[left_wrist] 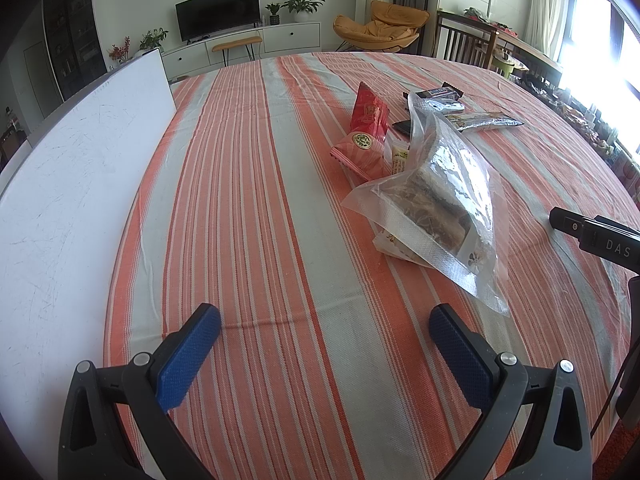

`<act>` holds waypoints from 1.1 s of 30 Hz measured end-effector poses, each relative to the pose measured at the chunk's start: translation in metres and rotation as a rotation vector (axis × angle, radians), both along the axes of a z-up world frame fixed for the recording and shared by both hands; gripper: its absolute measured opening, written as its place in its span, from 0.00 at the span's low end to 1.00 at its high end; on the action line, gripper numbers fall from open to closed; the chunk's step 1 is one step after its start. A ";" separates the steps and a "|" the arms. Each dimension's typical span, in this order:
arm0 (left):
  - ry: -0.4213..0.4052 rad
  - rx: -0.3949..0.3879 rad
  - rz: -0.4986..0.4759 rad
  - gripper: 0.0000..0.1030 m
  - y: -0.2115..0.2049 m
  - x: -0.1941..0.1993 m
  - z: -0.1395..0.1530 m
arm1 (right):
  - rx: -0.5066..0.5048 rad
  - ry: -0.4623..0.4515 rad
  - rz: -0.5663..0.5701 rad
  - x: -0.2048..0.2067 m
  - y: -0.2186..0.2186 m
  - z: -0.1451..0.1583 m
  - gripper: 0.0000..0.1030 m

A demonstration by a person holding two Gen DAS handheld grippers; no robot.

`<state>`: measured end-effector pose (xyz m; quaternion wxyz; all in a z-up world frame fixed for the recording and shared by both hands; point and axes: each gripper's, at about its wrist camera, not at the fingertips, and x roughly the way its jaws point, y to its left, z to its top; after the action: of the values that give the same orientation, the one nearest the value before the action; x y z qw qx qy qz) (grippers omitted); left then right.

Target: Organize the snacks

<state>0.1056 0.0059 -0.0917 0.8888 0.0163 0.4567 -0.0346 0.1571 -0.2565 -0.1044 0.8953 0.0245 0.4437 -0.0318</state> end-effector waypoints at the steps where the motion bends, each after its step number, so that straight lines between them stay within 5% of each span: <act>1: 0.000 0.000 0.000 1.00 0.000 0.000 0.000 | 0.000 0.000 0.000 0.000 0.000 0.000 0.96; 14: 0.000 -0.009 -0.005 1.00 0.001 0.000 0.001 | 0.000 0.000 0.000 0.000 0.000 0.000 0.96; 18: 0.017 -0.107 -0.045 1.00 0.005 -0.007 0.013 | 0.000 0.000 0.000 0.000 0.000 0.000 0.96; 21: -0.047 -0.125 -0.084 0.99 -0.002 -0.014 0.039 | 0.000 0.000 0.000 0.000 0.000 0.000 0.96; 27: -0.100 0.039 -0.272 1.00 -0.063 0.012 0.073 | 0.000 0.000 0.000 0.000 0.000 0.000 0.96; 33: -0.003 0.189 -0.350 1.00 -0.103 0.057 0.043 | 0.000 0.000 0.000 0.000 0.000 0.000 0.96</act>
<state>0.1629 -0.0967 -0.0490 0.8643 0.1791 0.4469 -0.1456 0.1572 -0.2563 -0.1044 0.8953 0.0246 0.4437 -0.0317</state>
